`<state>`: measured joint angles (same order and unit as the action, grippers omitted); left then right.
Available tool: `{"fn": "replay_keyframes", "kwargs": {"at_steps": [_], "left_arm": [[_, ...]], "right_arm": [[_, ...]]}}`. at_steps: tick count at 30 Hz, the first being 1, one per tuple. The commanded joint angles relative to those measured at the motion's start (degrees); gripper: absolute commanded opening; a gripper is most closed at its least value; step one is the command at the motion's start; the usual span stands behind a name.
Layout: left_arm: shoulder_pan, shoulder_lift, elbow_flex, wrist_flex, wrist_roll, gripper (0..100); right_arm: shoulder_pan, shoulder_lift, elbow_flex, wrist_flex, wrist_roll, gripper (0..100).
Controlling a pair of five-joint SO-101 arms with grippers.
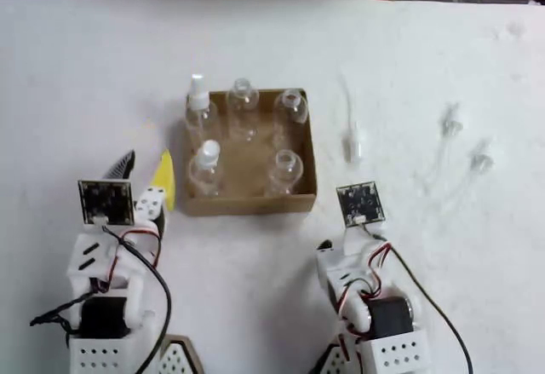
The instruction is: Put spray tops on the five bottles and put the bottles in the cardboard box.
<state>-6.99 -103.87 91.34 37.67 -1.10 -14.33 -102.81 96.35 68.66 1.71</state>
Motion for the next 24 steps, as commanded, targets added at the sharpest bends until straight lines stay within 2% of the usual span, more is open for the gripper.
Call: {"fn": "replay_keyframes", "kwargs": {"at_steps": [1,6,11,14,18,20,24], "left_arm": [[-0.3,-0.4,-0.6,-1.7,-0.6,17],[-0.3,-0.4,-0.5,-1.7,-0.6,15],[-0.3,-0.4,-0.5,-1.7,-0.6,2],[-0.3,-0.4,-0.5,-1.7,-0.6,3],[-0.3,-0.4,-0.5,-1.7,-0.6,2],[-0.3,-0.4,-0.5,-1.7,-0.6,2],[-0.3,-0.4,-0.5,-1.7,-0.7,2]], "right_arm": [[0.4,-0.3,0.5,0.1,0.7,16.4],[0.4,-0.3,0.5,0.0,0.7,16.6],[0.4,-0.3,0.5,0.3,0.7,16.2],[0.4,-0.3,0.5,1.5,0.7,13.8],[-0.1,-0.3,0.5,1.2,0.7,0.5],[0.0,-0.3,0.5,1.2,0.7,4.2],[0.4,-0.3,0.5,-2.9,0.7,5.0]]}}
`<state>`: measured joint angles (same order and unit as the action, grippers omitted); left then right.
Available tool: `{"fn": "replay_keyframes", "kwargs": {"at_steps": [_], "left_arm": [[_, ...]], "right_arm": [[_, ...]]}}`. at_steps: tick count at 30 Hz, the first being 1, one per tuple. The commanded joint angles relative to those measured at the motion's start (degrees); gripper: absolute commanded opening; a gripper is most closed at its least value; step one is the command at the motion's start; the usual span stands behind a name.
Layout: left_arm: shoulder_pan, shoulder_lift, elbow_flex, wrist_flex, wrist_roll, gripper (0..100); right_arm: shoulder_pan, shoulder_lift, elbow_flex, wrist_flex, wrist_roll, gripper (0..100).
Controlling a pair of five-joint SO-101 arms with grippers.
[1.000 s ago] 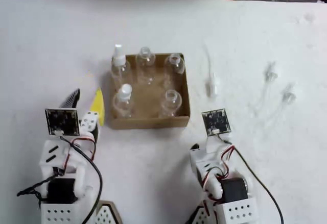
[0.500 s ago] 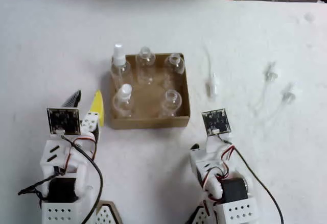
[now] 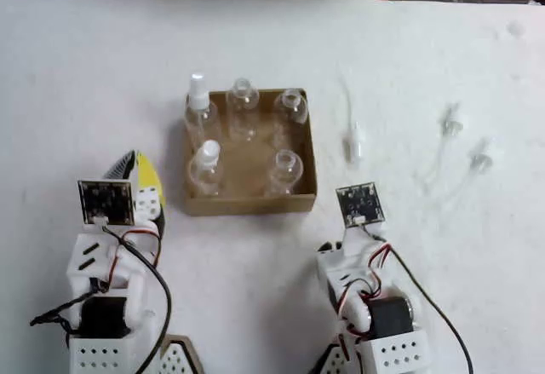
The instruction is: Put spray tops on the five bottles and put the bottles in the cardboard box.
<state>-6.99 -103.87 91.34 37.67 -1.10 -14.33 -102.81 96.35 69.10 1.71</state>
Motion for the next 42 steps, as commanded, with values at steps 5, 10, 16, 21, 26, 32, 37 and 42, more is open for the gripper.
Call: {"fn": "replay_keyframes", "kwargs": {"at_steps": [5,10,16,21,26,32,37,42], "left_arm": [[-0.3,-0.4,-0.5,-1.6,-1.0,7],[-0.3,-0.4,-0.4,-1.6,-0.9,20],[-0.3,-0.4,-0.3,-1.6,-0.7,18],[-0.3,-0.4,-0.3,-1.6,-0.7,18],[-0.2,-0.4,-0.3,-1.3,-0.6,18],[-0.2,-0.4,-0.4,-1.0,-0.6,18],[0.4,-0.4,-0.3,-0.3,-0.6,18],[6.7,-0.4,0.9,-0.4,-1.1,18]], "right_arm": [[0.4,-0.3,0.5,-6.5,0.5,5.0],[0.4,-0.3,0.5,-6.7,0.3,5.0],[0.4,-0.3,0.5,-6.8,0.3,5.0],[2.1,-0.3,0.5,-7.0,0.6,5.0],[9.0,-0.3,0.5,-10.7,0.6,12.0],[22.2,-0.3,0.5,-11.2,0.3,37.7],[23.1,-0.3,0.5,-11.0,0.2,44.6],[23.3,-0.3,0.5,-11.4,0.2,42.4]]}}
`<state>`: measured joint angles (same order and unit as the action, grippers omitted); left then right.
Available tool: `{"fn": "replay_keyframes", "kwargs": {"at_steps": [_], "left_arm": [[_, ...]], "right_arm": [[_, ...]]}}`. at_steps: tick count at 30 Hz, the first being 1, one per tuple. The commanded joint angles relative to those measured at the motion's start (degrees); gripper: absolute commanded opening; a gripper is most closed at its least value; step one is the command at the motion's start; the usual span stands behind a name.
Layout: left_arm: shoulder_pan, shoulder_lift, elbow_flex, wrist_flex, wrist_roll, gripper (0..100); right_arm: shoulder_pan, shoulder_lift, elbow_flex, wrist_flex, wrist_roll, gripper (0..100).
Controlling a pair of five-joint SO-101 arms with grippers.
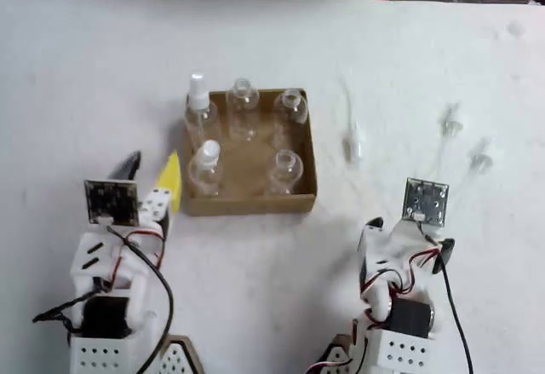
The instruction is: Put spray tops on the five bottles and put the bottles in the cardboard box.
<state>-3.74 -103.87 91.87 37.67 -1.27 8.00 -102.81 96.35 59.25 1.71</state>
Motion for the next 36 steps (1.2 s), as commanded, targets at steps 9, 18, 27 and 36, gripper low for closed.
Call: {"fn": "replay_keyframes", "kwargs": {"at_steps": [9,18,27,36], "left_arm": [[2.5,-0.4,0.0,0.2,-0.8,18],[1.3,-0.4,-3.5,5.2,-0.5,18],[1.5,-0.4,-3.8,4.8,-0.8,18],[1.5,-0.4,-4.0,4.9,-0.5,18]], "right_arm": [[4.3,-0.3,0.5,-4.0,0.1,42.3],[4.4,-0.3,0.3,-4.0,0.6,42.3],[4.4,-0.3,0.3,-4.0,0.6,42.3],[8.8,-0.3,-1.7,-3.6,0.7,42.2]]}}
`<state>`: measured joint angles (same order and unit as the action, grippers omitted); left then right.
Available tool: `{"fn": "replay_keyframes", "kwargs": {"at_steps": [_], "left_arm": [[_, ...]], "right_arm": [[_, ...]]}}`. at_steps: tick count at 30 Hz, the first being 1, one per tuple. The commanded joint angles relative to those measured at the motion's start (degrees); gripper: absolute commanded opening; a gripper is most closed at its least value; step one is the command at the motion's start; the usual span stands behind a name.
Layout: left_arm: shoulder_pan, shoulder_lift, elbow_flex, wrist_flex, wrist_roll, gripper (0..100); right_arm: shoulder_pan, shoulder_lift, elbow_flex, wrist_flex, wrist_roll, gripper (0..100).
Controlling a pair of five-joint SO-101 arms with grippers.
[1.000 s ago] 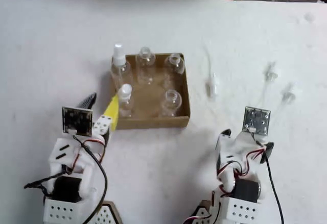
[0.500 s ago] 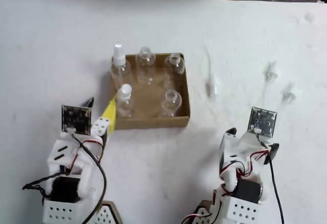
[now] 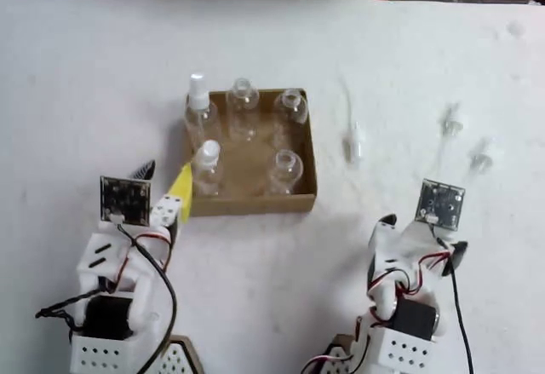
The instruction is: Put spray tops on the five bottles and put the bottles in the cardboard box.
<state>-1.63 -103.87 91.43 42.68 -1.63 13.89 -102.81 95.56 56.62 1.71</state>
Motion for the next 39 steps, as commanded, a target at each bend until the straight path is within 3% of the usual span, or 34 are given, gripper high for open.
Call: {"fn": "replay_keyframes", "kwargs": {"at_steps": [1,6,13,22,26,35,39], "left_arm": [[-0.7,-0.4,-4.0,0.4,-0.2,18],[-0.7,-0.4,-4.7,1.8,-0.1,18],[-0.6,-0.4,-4.7,1.8,-0.1,18],[1.6,-0.4,-4.5,1.6,-0.4,18],[1.5,-0.4,-4.5,1.5,-0.4,18],[1.2,-0.4,-4.5,1.8,-0.5,18],[1.1,-0.4,-4.3,1.6,-0.5,18]], "right_arm": [[3.9,-0.3,-1.0,-1.0,0.7,42.2],[5.2,-0.3,-2.1,0.2,1.6,40.4],[4.8,-0.3,-6.3,3.9,13.2,3.9],[-10.7,5.1,-17.8,3.2,14.9,1.9],[-10.9,20.7,-28.6,3.2,14.9,2.4],[-14.9,72.9,-60.7,9.6,11.4,2.7],[-14.9,90.7,-72.6,9.7,8.5,9.4]]}}
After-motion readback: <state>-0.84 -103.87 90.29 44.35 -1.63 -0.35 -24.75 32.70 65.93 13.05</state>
